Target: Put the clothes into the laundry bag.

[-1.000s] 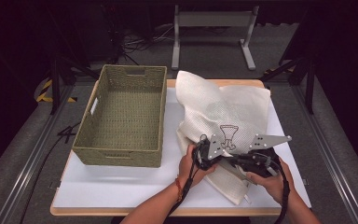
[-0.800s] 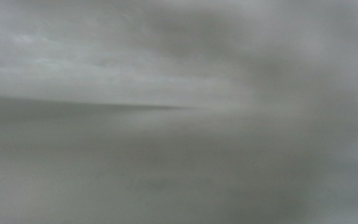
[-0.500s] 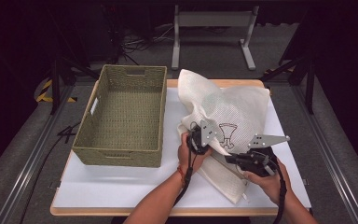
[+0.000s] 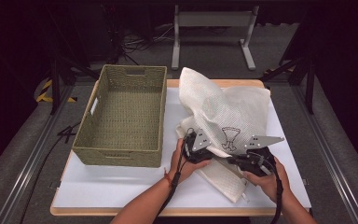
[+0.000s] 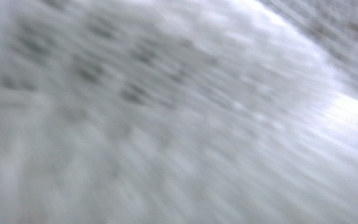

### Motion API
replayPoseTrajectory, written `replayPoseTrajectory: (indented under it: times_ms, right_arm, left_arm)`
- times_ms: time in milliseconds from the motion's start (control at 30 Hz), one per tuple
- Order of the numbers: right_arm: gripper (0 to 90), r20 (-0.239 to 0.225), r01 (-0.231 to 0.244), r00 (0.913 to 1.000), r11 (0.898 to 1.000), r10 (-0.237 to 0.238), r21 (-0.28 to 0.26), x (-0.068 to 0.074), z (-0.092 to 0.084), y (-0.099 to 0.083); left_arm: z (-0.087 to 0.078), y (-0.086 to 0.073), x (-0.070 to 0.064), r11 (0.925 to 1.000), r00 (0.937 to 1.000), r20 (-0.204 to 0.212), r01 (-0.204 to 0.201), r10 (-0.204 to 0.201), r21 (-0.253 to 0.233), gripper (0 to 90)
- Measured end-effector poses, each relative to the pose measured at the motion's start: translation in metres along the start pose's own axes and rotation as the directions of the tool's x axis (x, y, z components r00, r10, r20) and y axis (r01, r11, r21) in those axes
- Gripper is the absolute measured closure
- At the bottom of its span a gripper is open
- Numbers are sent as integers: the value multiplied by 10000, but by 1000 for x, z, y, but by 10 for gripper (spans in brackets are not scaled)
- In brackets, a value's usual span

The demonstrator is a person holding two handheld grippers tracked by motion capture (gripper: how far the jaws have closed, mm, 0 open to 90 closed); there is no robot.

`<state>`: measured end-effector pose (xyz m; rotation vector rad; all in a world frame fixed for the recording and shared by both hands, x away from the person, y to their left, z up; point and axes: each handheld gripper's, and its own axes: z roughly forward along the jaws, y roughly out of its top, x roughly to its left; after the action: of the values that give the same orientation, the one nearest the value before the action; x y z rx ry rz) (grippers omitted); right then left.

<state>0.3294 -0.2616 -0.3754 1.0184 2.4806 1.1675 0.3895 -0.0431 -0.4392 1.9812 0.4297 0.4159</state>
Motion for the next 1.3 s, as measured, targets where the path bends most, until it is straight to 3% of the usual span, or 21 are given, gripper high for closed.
replayPoseTrajectory:
  times_ms: [33,100,200,267,300,367,433,467,600,767,867,933,967,1033,1067,1133,1200,1300]
  right_arm:
    - [880,-46,101,9999,9999,-100,86,1,1,0]
    - [880,20,235,9997,9994,-235,246,2,5,0]
    - [879,38,252,9997,9992,-253,324,3,7,0]
    - [878,6,236,9997,9992,-237,308,3,6,0]
    - [877,2,206,9998,9994,-206,291,3,6,0]
    - [875,6,198,9998,9994,-198,279,3,6,-1]
    - [875,18,270,9996,9993,-271,262,4,5,-1]
    - [874,-27,284,9996,9993,-284,251,4,5,-1]
    - [872,-98,300,9995,9995,-299,54,5,1,1]
    - [867,-166,380,9991,9992,-382,-142,8,-5,3]
    - [864,-218,464,9987,9988,-468,-184,10,-6,4]
    - [863,-184,472,9987,9986,-476,-219,10,-6,4]
    - [863,-183,473,9987,9986,-477,-226,11,-7,4]
    - [862,-201,470,9987,9985,-476,-288,11,-9,5]
    - [862,-180,462,9987,9984,-467,-314,11,-9,5]
    - [862,-167,417,9990,9986,-423,-327,10,-9,5]
    - [863,-186,394,9990,9987,-400,-331,9,-9,4]
    - [866,-104,369,9993,9989,-372,-304,8,-10,4]
  left_arm:
    - [-4,-2,-2,9994,10000,40,-26,25,335,454]
    - [-11,-5,-3,9986,9995,308,27,-43,528,354]
    - [-18,-11,-4,9967,9985,491,199,-238,787,287]
    - [-22,-15,-6,9953,9994,261,193,-219,952,286]
    - [-23,-17,-5,9951,9989,347,292,-326,943,279]
    - [-25,-20,-5,9938,9984,262,477,-506,1005,278]
    - [-29,-22,-7,9940,9989,216,387,-411,1025,303]
    - [-31,-22,-8,9944,9996,1,290,-292,1014,344]
    - [-31,-24,-5,9937,9969,-421,693,-658,882,376]
    - [-32,-21,-2,9952,9959,-535,767,-734,616,462]
    - [-26,-16,3,9905,9870,-1080,1253,-1187,561,499]
    - [-18,-13,8,9796,9728,-1305,1978,-1916,360,382]
    - [-14,-12,9,9758,9671,-1455,2158,-2085,359,339]
    - [-7,-9,11,9708,9603,-1535,2389,-2331,209,290]
    - [-4,-8,11,9703,9603,-1490,2412,-2358,190,279]
    - [3,-6,15,9643,9561,-1321,2646,-2616,56,320]
    - [9,-3,18,9625,9588,-903,2712,-2695,65,535]
    - [16,1,20,9673,9652,-795,2521,-2493,273,701]
